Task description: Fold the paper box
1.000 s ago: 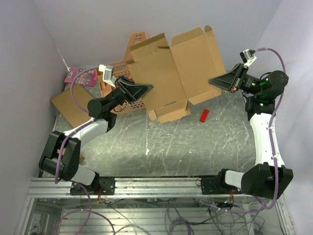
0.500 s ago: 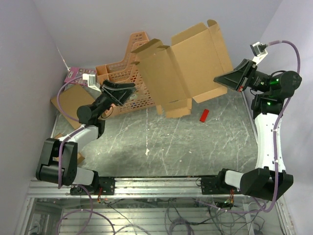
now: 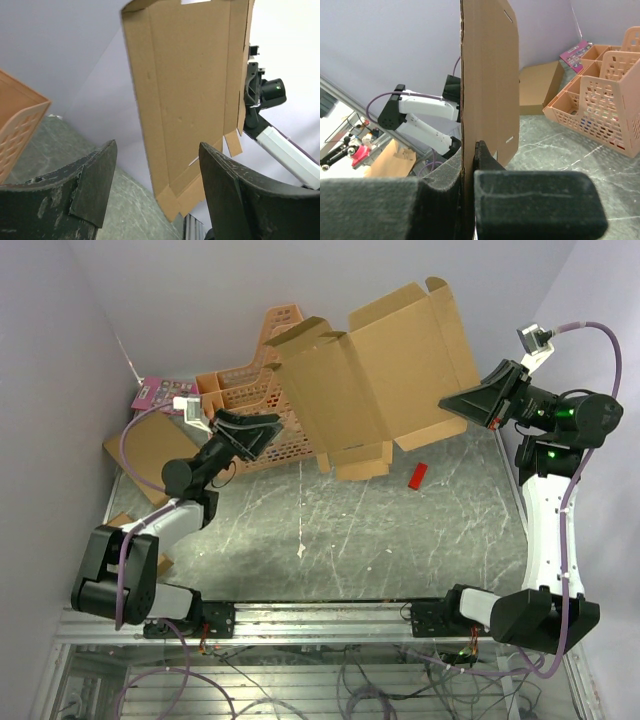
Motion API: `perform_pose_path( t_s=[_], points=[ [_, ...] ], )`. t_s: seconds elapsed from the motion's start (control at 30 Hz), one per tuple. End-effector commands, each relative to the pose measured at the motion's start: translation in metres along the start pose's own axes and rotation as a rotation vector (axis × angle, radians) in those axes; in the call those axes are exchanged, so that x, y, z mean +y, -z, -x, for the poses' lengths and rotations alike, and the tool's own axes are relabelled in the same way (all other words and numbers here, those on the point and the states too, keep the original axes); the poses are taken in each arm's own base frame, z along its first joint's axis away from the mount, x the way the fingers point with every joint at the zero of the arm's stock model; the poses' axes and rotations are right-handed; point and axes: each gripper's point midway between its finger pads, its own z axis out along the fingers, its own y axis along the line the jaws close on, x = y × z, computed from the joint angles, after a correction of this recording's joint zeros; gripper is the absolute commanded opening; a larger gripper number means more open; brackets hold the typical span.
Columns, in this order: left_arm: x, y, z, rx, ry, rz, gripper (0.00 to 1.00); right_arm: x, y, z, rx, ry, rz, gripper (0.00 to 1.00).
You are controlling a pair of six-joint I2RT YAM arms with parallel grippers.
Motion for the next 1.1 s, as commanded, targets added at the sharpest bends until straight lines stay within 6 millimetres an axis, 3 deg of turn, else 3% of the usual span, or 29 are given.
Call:
perform_pose_path(
  t_s=[0.0, 0.2, 0.5, 1.07],
  points=[
    [-0.031, -0.024, 0.003, -0.011, -0.058, -0.133, 0.75, 0.005, 0.001, 0.002, -0.005, 0.026, 0.001, 0.0],
    [-0.035, -0.038, -0.002, 0.007, -0.066, -0.143, 0.72, 0.005, 0.001, 0.002, -0.004, 0.021, 0.003, 0.0],
    [-0.005, -0.039, -0.01, 0.036, -0.085, -0.015, 0.72, 0.012, 0.002, 0.003, 0.001, 0.027, 0.012, 0.0],
    [-0.012, -0.055, -0.019, 0.076, -0.036, -0.102, 0.62, 0.014, 0.002, 0.002, 0.005, 0.017, 0.018, 0.0]
  ],
)
